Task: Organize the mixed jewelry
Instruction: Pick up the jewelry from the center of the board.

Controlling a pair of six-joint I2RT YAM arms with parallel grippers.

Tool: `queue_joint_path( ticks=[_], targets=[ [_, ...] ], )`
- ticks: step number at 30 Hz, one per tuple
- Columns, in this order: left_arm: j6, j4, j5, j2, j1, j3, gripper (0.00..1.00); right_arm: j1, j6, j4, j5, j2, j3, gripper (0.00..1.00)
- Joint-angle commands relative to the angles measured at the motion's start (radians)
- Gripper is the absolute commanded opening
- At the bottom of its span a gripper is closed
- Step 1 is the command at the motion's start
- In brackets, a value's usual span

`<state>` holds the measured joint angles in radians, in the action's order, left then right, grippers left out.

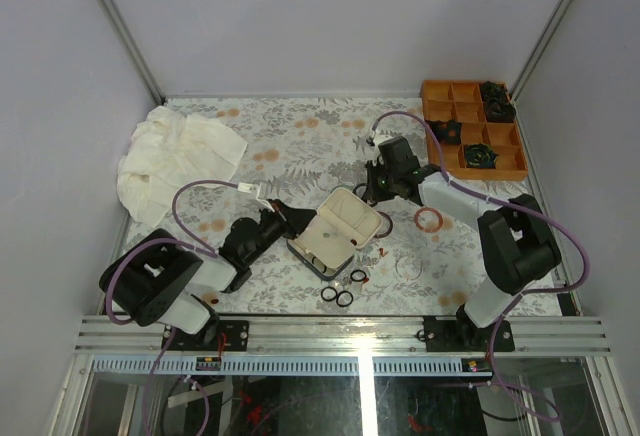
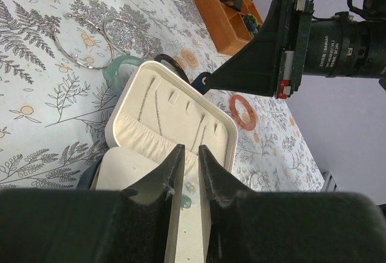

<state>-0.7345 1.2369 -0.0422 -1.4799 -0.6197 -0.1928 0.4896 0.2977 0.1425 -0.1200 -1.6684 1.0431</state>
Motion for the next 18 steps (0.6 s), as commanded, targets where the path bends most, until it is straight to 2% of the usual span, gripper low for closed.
queue_joint_path(
  ticks=[1,9,18],
  targets=[
    [0.023,0.049,0.011,0.012,0.008,0.015,0.14,-0.005,-0.005,-0.081,-0.066,0.067,0.036,0.0],
    [0.033,-0.009,0.029,0.082,0.016,0.021,0.14,0.017,-0.034,-0.109,-0.18,0.088,0.087,0.0],
    [0.055,-0.148,0.076,0.226,0.042,0.03,0.15,0.17,-0.13,-0.102,-0.233,0.118,0.138,0.0]
  ],
)
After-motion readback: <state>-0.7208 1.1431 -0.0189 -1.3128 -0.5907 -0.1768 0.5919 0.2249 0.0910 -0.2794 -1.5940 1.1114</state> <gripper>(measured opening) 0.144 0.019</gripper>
